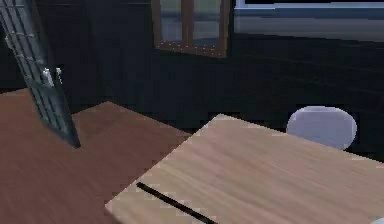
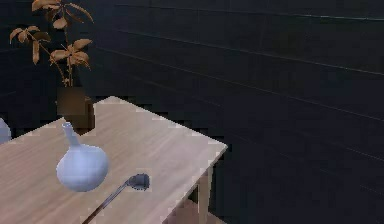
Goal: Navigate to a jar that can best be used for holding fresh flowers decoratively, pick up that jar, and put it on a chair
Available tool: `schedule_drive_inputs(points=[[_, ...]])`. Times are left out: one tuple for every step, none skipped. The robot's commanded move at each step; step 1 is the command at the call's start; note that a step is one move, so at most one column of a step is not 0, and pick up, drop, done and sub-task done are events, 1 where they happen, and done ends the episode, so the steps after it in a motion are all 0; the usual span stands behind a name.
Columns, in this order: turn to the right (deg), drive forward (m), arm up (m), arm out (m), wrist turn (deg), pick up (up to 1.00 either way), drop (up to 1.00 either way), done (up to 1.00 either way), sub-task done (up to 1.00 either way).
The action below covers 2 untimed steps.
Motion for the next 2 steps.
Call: schedule_drive_inputs(points=[[-27.0, 0.0, 0.0, 0.0, 0.0, 0.0, 0.0, 0.0, 0.0], [0.0, 0.0, 0.5, 0.0, 0.0, 0.0, 0.0, 0.0, 0.0]])
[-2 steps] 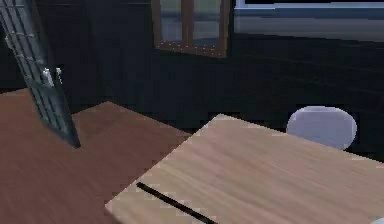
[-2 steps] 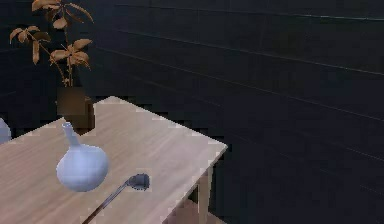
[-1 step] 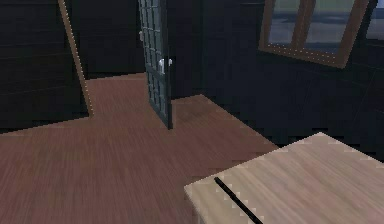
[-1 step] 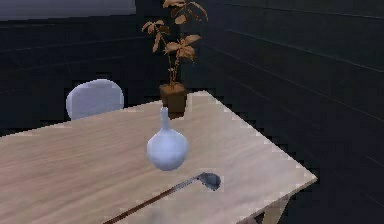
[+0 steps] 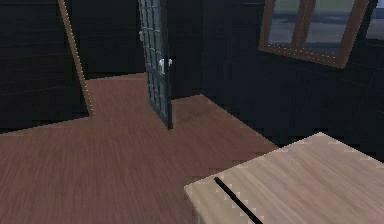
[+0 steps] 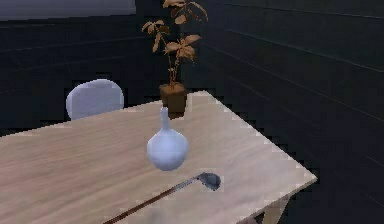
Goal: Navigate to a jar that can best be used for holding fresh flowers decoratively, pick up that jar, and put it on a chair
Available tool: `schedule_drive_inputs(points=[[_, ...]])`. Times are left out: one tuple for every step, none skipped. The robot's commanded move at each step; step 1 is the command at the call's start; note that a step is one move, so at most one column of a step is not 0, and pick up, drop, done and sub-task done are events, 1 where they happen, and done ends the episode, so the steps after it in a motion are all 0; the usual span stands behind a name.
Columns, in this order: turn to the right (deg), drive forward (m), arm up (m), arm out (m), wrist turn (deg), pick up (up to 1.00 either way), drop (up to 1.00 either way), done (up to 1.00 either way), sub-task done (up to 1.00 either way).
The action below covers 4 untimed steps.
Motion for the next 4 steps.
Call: schedule_drive_inputs(points=[[0.0, 0.0, 0.38, 0.0, 0.0, 0.0, 0.0, 0.0, 0.0], [0.0, 0.0, 0.0, 0.3, 0.0, 0.0, 0.0, 0.0, 0.0], [0.0, 0.0, 0.0, 0.0, 45.0, 0.0, 0.0, 0.0, 0.0], [0.0, 0.0, 0.0, 0.0, 45.0, 0.0, 0.0, 0.0, 0.0]])
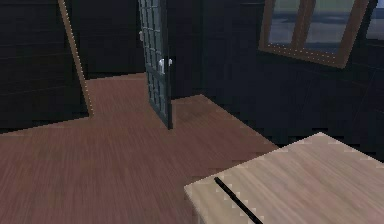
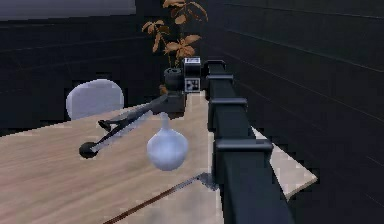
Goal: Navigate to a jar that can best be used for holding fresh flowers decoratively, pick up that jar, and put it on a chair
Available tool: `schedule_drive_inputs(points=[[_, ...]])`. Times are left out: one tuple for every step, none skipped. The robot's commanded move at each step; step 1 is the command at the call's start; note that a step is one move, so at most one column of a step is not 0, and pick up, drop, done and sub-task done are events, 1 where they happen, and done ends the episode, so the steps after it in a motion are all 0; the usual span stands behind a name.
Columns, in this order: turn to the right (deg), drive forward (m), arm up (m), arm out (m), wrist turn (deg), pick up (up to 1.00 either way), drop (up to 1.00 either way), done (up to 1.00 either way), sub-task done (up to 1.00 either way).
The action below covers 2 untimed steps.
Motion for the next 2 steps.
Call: schedule_drive_inputs(points=[[0.0, 0.0, 0.0, 0.0, 45.0, 0.0, 0.0, 0.0, 0.0], [0.0, 0.0, 0.0, 0.0, 24.0, 0.0, 0.0, 0.0, 0.0]])
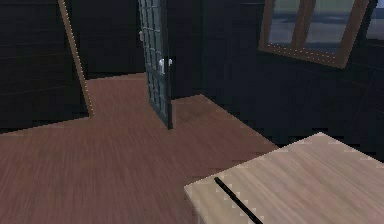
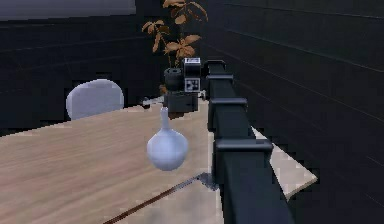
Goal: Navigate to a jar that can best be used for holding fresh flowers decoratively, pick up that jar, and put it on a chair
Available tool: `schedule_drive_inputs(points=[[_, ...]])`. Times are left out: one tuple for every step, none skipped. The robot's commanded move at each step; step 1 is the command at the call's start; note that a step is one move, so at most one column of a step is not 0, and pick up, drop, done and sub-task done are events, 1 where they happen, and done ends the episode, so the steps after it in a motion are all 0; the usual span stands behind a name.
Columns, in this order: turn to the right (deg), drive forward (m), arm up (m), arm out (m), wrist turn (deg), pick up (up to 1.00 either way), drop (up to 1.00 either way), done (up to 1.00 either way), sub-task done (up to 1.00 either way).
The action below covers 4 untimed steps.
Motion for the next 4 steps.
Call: schedule_drive_inputs(points=[[0.0, 0.0, -0.28, 0.0, 0.0, 0.0, 0.0, 0.0, 0.0], [0.0, 0.0, 0.0, 0.0, 0.0, 1.0, 0.0, 0.0, 0.0], [0.0, 0.0, 0.1, 0.0, 0.0, 0.0, 0.0, 0.0, 0.0], [0.0, 0.0, 0.18, 0.0, 0.0, 0.0, 0.0, 0.0, 0.0]])
